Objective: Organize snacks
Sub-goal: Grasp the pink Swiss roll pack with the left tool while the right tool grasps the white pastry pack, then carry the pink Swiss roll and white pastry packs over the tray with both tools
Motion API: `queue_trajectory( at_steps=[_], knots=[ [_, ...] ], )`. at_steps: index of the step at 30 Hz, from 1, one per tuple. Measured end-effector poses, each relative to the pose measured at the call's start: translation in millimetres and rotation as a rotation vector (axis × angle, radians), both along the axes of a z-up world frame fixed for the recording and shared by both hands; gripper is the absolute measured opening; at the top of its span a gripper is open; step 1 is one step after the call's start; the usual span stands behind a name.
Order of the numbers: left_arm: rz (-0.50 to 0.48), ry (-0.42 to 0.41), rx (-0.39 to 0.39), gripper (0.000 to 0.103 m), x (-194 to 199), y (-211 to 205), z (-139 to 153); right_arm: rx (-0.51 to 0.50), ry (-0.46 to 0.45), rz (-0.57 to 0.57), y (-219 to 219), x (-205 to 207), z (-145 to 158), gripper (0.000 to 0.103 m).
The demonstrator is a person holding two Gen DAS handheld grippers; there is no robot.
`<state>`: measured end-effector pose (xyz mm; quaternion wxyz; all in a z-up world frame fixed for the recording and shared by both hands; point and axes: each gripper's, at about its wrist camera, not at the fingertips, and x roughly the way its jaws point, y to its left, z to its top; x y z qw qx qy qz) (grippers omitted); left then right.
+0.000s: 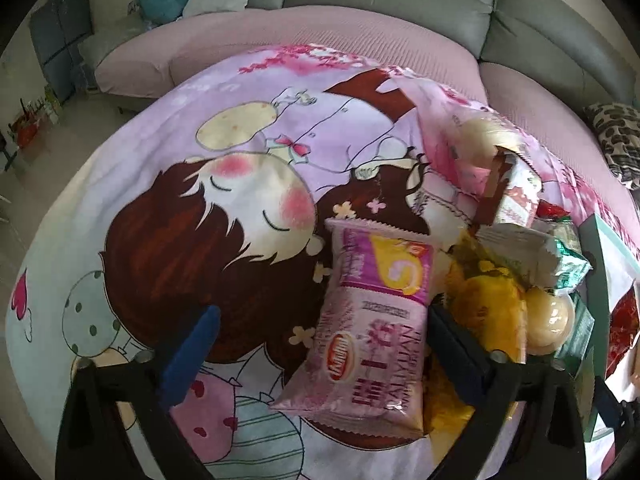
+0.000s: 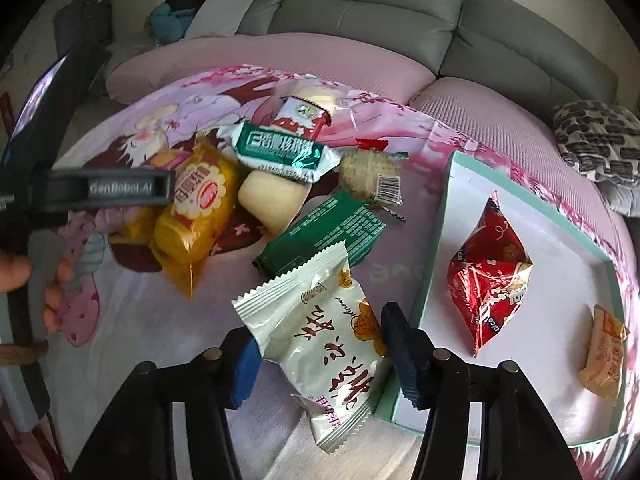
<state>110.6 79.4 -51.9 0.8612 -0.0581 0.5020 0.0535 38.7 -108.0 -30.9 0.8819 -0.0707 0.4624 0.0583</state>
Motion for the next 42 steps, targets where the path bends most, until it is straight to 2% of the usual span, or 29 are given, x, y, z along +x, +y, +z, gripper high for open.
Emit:
queue_trajectory(
  at_steps=[2, 3, 5, 8, 17, 27, 36, 42],
  knots=[
    [-0.019, -0.008, -0.021, 0.073, -1.0, -2.0, 2.2, 0.028, -0.004, -0.015, -3.9, 0.7, 2.1, 0.056],
    [-0.03, -0.008, -0.033, 0.069, -1.3, -3.2, 2.6, 0.048, -0.005, -0.023, -6.4, 1.3, 3.2, 0.056],
    [-0.041, -0.008, -0.042, 0.052, -1.3, -5.0, 3.9, 0.069, -0.007, -0.031, -8.2, 2.1, 4.4, 0.055],
    [-0.046, -0.016, -0.046, 0.045, -2.3, -5.5, 7.8, 0.092, -0.012, -0.038, -10.8, 1.3, 5.9, 0.055],
    [-0.03, -0.055, -0.064, 0.043, -7.7, 2.8, 23.4, 0.167, -0.045, -0.061, -19.2, -0.7, 16.3, 0.055],
    [-0.039, -0.176, -0.06, 0.043, -25.9, 0.7, 66.2, 0.239, -0.151, -0.056, -25.4, -12.8, 49.9, 0.055],
    [-0.099, -0.21, -0.034, 0.043, -30.4, -26.1, 83.7, 0.258, -0.188, -0.091, -39.3, -19.7, 61.5, 0.055],
    [-0.167, -0.258, -0.04, 0.043, -38.6, -56.6, 100.5, 0.28, -0.233, -0.164, -65.7, -29.7, 73.7, 0.055]
  ],
)
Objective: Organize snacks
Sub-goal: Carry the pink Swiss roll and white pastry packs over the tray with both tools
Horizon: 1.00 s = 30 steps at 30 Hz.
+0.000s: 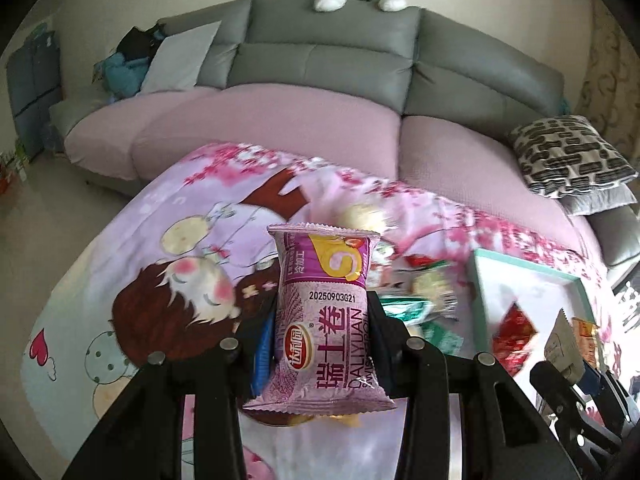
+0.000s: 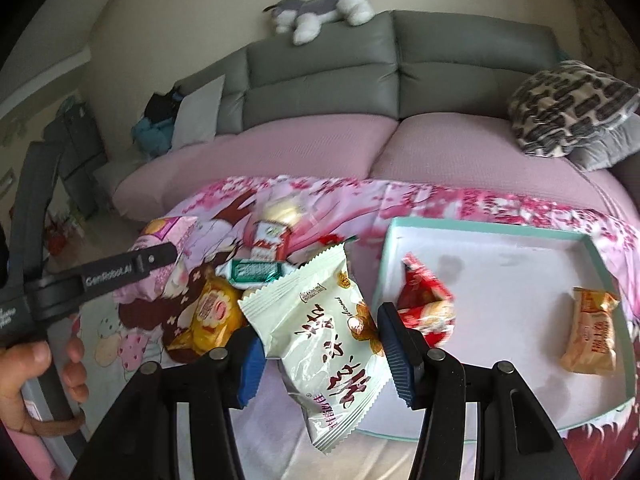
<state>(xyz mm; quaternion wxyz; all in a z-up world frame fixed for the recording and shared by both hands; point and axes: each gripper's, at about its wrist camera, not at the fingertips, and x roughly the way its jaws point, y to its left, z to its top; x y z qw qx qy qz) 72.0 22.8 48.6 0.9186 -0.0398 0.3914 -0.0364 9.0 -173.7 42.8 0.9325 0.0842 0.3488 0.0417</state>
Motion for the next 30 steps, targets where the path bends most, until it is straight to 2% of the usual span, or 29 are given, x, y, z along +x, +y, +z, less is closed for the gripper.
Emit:
queue_trajectory(
  at_steps=[8, 18, 23, 30],
  knots=[
    [-0.125, -0.034, 0.015, 0.043, -10.0, -53.0, 11.9, -0.015, -0.011, -0.171, -58.1, -23.3, 10.1, 0.055],
    [-0.328, -0.015, 0.017, 0.043, -31.7, -130.9, 8.0, -0.032, 0.017, -0.402, -136.1, -59.4, 11.4, 0.055],
    [-0.425, 0.004, 0.025, 0.043, -44.5, -165.7, 1.3, -0.025, 0.032, -0.448, -156.5, -71.9, 7.6, 0.055],
    [-0.518, 0.096, 0.062, 0.043, -48.1, -202.0, -29.2, 0.007, 0.083, -0.434, -161.1, -65.4, -11.5, 0.056]
  ],
)
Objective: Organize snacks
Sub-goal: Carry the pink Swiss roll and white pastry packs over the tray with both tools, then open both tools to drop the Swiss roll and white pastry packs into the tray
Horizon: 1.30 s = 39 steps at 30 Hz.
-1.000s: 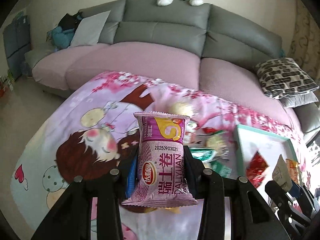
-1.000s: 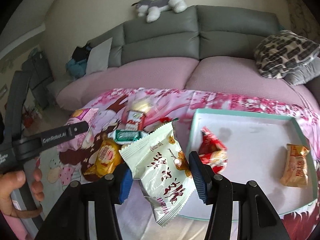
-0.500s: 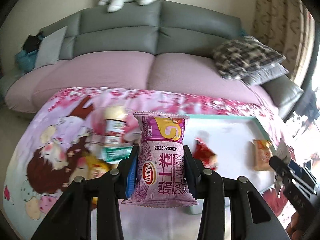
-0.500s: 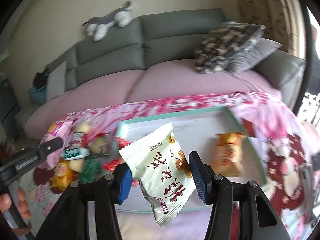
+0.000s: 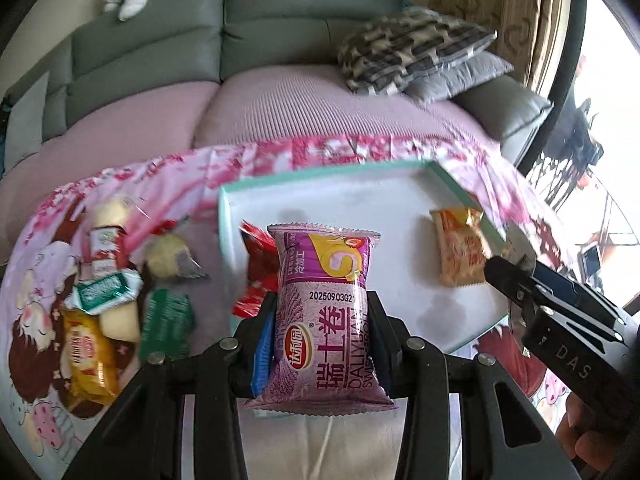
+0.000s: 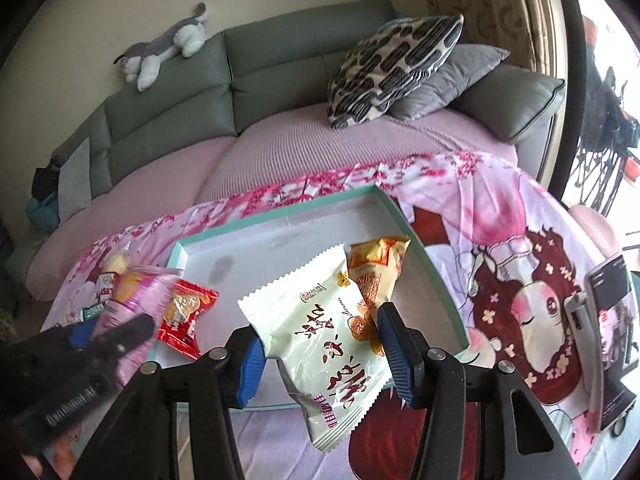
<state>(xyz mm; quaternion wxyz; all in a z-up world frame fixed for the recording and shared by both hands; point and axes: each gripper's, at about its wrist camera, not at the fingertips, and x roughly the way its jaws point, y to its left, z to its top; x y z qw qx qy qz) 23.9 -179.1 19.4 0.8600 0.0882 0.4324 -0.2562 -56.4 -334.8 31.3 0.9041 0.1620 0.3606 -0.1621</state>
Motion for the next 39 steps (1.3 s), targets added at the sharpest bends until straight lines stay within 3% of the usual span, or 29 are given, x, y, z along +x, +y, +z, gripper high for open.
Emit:
queue_trajectory(
  at_steps=[5, 17, 34, 39],
  knots=[
    [0.026, 0.033, 0.055, 0.043, 10.6, -4.9, -23.3, 0.006, 0.034, -0.001, -2.3, 8.3, -14.7, 0.056],
    [0.039, 0.049, 0.052, 0.043, 37.3, -19.4, -48.1, -0.043, 0.081, -0.013, -10.8, 25.3, -33.3, 0.056],
    [0.037, -0.014, 0.08, 0.043, 71.7, -43.4, -50.7, -0.068, 0.095, -0.071, -34.0, 44.6, -44.8, 0.056],
    [0.036, 0.005, 0.073, 0.045, 74.9, -45.5, -51.8, -0.091, 0.113, -0.076, -33.8, 50.2, -46.6, 0.058]
  ],
)
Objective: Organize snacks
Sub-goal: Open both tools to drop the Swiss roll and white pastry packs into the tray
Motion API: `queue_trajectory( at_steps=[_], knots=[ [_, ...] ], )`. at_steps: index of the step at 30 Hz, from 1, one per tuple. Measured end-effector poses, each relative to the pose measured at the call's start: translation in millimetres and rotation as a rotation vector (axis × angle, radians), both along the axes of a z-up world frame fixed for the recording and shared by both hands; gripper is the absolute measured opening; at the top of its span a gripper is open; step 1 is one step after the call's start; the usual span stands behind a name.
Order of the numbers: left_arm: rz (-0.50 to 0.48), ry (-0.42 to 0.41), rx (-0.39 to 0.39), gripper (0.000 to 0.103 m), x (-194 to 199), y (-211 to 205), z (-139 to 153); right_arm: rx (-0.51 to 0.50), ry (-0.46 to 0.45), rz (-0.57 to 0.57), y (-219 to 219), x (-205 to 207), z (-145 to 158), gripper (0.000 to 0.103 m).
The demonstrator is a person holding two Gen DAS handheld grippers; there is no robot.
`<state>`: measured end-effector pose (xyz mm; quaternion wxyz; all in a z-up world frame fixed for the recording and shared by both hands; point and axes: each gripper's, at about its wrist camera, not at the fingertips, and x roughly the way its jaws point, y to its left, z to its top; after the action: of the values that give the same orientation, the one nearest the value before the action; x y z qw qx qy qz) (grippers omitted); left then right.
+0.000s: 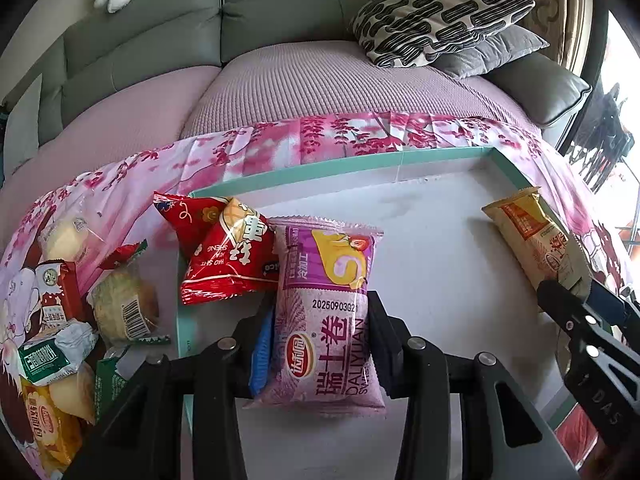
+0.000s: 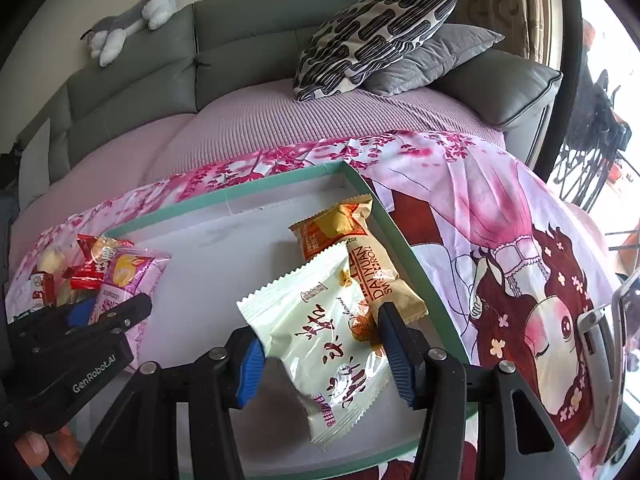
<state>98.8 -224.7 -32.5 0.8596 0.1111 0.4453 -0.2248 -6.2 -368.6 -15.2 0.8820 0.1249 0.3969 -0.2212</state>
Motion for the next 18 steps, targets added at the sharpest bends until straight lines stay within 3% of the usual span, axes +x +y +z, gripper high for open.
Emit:
queue_trajectory(
  at_steps=[2, 4, 12, 18],
  knots=[
    [0.0, 0.009, -0.016, 0.063, -1.4, 2.3, 4.1, 0.003, 0.009, -0.003, 0.0, 1.0, 0.0, 0.059],
    [0.009, -0.007, -0.024, 0.072, -4.8, 4.4, 12.4, 0.015, 0.005, 0.0, 0.5, -0.5, 2.5, 0.069],
    [0.014, -0.044, -0.053, 0.073, -18.1, 14.0, 42.3, -0.017, -0.03, -0.008, 7.5, -11.8, 27.3, 0.073],
    [0.04, -0.031, -0.058, 0.073, -17.7, 19.7, 46.4, -0.001, -0.035, -0.025, 7.1, -17.3, 33.4, 0.073]
  ],
)
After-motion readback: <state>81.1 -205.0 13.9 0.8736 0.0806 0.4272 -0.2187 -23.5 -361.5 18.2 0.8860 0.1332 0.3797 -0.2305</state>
